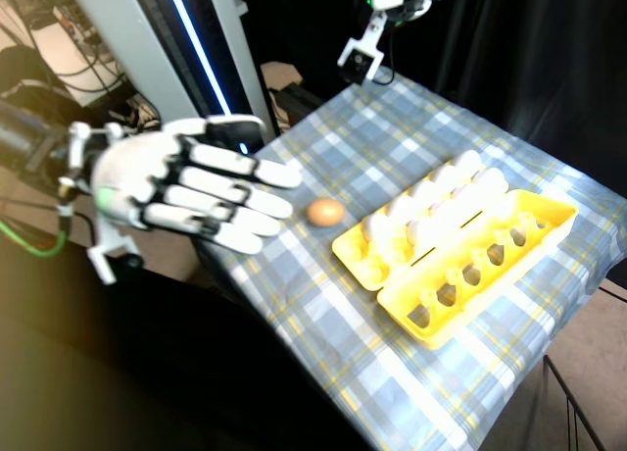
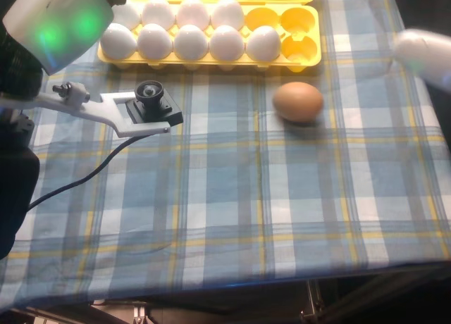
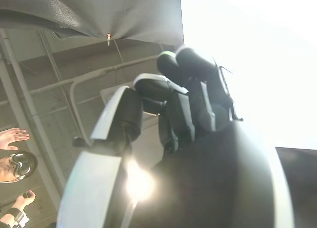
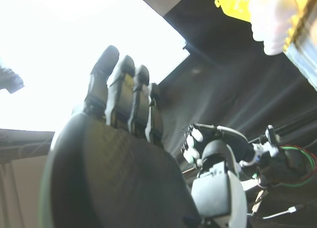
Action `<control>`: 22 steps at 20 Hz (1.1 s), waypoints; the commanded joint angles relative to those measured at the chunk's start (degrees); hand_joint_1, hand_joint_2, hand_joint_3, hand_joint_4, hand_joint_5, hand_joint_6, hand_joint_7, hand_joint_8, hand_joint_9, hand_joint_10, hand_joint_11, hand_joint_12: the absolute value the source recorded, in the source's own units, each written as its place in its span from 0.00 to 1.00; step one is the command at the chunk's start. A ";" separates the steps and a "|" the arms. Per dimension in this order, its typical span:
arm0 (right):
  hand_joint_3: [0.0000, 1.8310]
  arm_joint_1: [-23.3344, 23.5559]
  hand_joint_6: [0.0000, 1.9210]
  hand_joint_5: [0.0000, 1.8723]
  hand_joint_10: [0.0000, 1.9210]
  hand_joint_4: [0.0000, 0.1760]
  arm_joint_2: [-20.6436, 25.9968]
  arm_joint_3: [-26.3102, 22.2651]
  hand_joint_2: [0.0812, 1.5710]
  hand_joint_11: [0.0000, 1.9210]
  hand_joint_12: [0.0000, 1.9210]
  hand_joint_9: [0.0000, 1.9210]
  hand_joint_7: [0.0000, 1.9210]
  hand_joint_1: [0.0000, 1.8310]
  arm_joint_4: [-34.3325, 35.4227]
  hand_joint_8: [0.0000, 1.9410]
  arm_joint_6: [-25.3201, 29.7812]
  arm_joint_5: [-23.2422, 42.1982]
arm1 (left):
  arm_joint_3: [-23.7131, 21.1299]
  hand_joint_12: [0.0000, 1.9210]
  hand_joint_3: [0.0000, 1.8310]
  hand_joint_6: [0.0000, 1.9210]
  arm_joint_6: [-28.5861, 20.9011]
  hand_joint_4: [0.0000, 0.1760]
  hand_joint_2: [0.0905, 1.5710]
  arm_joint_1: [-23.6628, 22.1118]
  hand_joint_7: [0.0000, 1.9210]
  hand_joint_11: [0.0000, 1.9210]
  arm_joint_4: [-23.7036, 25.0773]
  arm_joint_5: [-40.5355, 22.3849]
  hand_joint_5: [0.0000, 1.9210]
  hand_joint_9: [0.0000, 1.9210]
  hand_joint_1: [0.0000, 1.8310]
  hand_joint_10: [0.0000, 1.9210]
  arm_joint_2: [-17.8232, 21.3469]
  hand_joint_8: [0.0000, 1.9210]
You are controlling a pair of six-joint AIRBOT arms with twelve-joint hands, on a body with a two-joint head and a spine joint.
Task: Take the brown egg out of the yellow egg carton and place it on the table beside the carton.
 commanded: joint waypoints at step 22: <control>0.00 -5.60 0.00 0.07 0.00 0.59 -3.09 -1.50 0.56 0.01 0.12 0.04 0.07 0.00 7.58 0.00 0.00 13.90 | -0.54 0.96 0.00 0.85 -0.63 0.00 0.88 -1.12 0.30 0.17 1.61 -5.58 0.23 0.23 0.56 0.78 -0.55 0.92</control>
